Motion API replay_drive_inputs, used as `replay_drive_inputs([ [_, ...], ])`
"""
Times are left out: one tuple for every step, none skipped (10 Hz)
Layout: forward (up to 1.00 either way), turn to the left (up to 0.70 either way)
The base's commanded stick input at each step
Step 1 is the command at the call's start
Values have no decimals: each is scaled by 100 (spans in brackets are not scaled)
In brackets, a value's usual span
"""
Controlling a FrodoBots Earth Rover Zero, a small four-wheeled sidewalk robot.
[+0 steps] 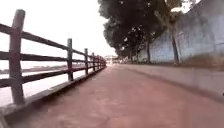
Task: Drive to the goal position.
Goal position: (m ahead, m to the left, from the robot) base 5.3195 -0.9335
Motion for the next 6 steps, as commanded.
replay_drive_inputs([
  [100,0],
  [100,27],
  [100,11],
  [100,0],
  [100,0],
  [100,0],
])
